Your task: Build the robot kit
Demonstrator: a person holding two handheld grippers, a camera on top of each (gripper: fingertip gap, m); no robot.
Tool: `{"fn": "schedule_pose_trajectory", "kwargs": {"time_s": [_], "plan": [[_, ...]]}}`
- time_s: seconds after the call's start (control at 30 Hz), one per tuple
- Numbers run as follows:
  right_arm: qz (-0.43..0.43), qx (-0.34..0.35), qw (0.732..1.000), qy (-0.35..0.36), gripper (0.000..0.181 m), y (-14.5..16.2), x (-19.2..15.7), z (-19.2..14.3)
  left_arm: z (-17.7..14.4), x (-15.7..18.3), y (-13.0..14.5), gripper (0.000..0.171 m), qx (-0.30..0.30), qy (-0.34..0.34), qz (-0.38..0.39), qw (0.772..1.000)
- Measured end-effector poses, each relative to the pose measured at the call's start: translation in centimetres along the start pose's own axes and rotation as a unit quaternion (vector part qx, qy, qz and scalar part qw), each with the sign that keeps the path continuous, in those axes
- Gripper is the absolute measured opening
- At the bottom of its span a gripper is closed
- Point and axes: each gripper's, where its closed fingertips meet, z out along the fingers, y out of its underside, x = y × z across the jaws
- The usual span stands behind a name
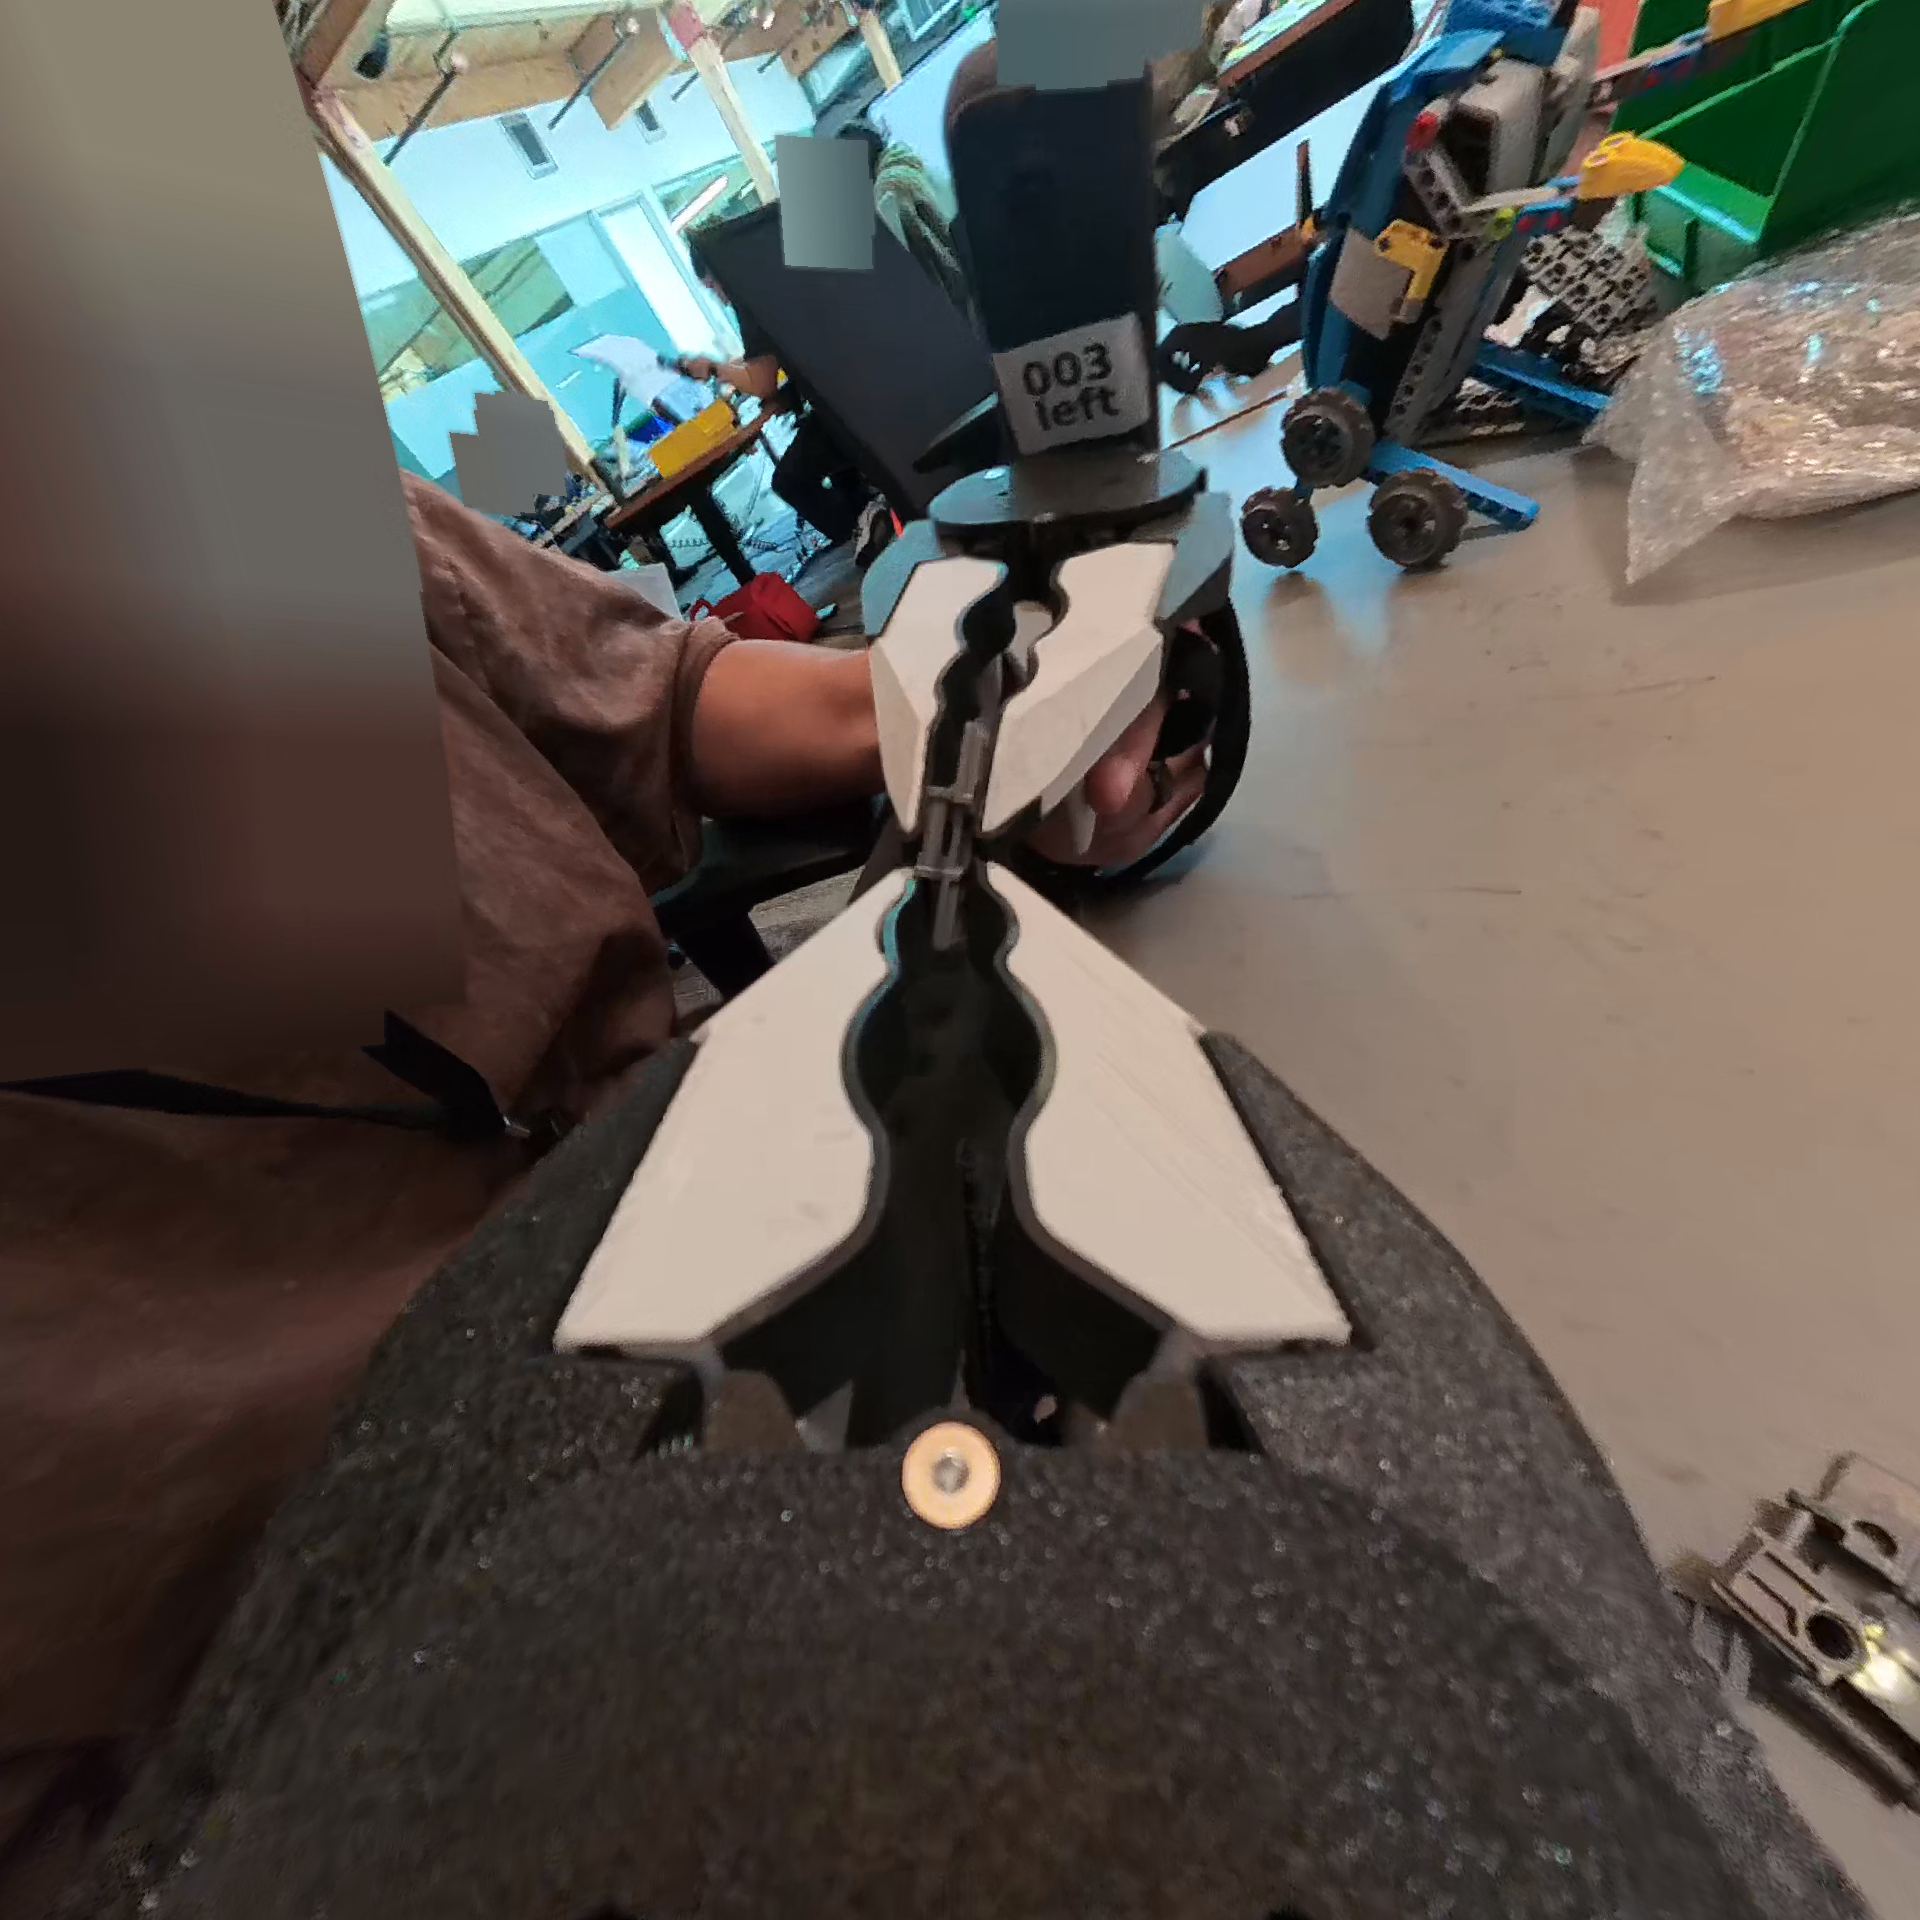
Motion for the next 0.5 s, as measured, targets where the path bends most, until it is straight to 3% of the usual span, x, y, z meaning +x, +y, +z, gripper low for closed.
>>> {"fn": "schedule_pose_trajectory", "kwargs": {"time_s": [0.07, 0.23, 0.33, 0.5], "plan": [[0.008, 0.012, 1.0, 0.025, 0.007, -0.3, 1.1, -0.1, -0.1, -1.0, 0.0, 0.007, -0.002, -0.027, 0.0, 1.0], [-0.121, -0.048, 0.982, 0.137, 0.022, 0.5, 3.1, -0.9, 0.3, -1.9, 1.2, 0.007, -0.042, -0.081, 0.057, 0.994], [-0.147, -0.061, 0.977, 0.143, 0.011, 0.9, 2.8, -0.7, 0.3, -2.1, 1.4, 0.007, -0.051, -0.097, 0.08, 0.991], [-0.186, -0.073, 0.967, 0.157, 0.011, 1.1, 2.8, -0.7, 0.4, -2.0, 1.6, 0.007, -0.06, -0.104, 0.103, 0.987]]}}
